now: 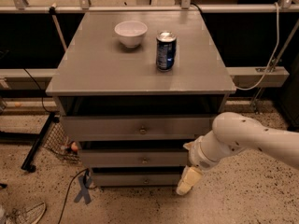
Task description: Open middle drawer
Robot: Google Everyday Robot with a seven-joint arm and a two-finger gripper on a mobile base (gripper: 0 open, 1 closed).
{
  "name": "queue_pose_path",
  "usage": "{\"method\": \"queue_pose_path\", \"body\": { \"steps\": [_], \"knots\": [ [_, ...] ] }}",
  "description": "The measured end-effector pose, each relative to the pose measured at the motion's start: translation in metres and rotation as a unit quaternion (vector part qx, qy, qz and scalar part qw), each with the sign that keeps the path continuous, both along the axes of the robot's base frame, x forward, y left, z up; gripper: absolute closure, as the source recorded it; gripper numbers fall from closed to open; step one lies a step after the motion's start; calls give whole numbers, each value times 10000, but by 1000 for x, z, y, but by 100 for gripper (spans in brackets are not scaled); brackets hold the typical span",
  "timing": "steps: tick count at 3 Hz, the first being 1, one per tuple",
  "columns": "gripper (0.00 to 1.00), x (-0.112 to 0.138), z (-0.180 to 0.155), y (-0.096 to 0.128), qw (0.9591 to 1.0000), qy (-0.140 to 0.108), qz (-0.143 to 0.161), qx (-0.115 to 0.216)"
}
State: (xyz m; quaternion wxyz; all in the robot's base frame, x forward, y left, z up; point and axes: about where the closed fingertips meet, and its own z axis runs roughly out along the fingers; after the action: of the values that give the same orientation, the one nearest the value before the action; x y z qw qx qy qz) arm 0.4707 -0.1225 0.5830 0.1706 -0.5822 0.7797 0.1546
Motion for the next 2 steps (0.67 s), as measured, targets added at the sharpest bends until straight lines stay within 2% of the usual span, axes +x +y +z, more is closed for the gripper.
{"method": "queue_pose_path", "body": {
  "steps": [1, 2],
  "knots": [
    [0, 19, -39, 3, 9999, -49, -39, 124],
    [0, 29, -63, 4, 9997, -62, -85, 232]
  ]
}}
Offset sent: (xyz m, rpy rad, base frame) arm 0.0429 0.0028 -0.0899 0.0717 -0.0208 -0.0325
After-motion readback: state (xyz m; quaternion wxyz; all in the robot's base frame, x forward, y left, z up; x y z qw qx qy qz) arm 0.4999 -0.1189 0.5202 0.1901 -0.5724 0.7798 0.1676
